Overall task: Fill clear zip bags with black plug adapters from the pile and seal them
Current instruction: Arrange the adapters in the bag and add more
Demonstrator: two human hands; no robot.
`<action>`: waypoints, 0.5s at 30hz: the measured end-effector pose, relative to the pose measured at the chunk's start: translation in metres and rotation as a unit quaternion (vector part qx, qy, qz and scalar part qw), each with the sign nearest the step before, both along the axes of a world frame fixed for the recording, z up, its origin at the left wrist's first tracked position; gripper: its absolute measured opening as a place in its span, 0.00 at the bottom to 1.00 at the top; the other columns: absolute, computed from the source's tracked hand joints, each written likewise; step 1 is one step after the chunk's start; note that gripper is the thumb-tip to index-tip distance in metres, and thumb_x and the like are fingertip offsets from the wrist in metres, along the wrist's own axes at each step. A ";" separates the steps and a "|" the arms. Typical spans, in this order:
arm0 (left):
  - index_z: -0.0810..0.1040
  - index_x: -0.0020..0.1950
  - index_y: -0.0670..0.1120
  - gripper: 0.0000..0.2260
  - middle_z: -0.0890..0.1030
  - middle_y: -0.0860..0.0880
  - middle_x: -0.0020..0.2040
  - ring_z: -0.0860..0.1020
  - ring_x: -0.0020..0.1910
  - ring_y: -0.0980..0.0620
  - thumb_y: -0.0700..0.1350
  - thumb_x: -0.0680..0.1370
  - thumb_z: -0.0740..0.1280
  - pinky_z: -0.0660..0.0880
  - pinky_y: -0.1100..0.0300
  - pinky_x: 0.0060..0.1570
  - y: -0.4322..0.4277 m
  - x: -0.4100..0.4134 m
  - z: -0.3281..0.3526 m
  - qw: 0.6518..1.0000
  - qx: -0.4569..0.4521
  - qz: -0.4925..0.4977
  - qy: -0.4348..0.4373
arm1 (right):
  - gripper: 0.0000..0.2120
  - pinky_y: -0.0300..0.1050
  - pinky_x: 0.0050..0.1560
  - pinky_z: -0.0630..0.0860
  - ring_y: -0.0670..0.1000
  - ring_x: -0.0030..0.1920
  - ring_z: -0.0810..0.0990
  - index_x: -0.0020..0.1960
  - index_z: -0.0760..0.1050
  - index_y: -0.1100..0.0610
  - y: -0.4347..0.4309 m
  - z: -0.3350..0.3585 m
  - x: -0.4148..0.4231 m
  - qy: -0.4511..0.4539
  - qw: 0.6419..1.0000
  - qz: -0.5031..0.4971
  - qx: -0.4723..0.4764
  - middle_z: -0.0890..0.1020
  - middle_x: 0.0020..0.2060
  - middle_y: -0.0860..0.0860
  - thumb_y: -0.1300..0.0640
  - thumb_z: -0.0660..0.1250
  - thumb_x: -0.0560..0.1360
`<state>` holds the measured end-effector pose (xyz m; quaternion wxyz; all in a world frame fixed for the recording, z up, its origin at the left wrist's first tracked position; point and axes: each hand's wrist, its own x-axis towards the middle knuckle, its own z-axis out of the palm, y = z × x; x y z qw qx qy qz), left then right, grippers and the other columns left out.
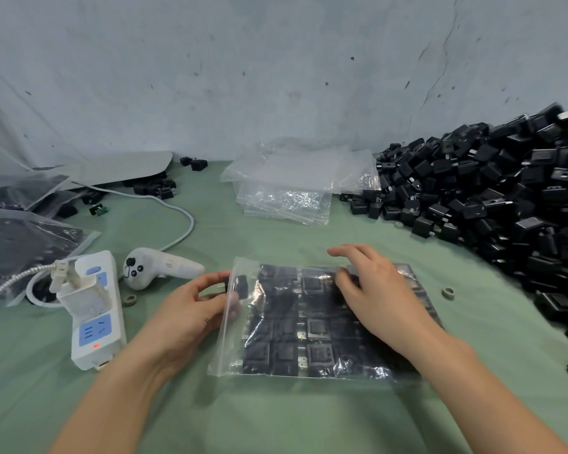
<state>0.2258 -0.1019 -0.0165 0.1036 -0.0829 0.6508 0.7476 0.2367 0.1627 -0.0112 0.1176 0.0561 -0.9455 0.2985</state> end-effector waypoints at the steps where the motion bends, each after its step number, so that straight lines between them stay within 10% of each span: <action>1: 0.82 0.56 0.47 0.15 0.85 0.38 0.48 0.82 0.42 0.47 0.32 0.74 0.71 0.82 0.62 0.40 0.000 0.000 0.000 1.000 -0.001 0.002 -0.003 | 0.16 0.48 0.67 0.68 0.46 0.64 0.70 0.69 0.70 0.44 0.000 0.000 0.000 0.001 1.000 0.002 0.001 0.72 0.66 0.41 0.53 0.58 0.82; 15: 0.86 0.51 0.40 0.09 0.85 0.42 0.49 0.83 0.44 0.50 0.41 0.76 0.68 0.82 0.56 0.50 0.011 -0.001 0.005 0.995 0.096 0.027 -0.011 | 0.16 0.45 0.71 0.62 0.48 0.68 0.68 0.68 0.74 0.45 -0.010 -0.002 0.002 0.002 0.997 0.030 0.069 0.73 0.68 0.42 0.49 0.55 0.83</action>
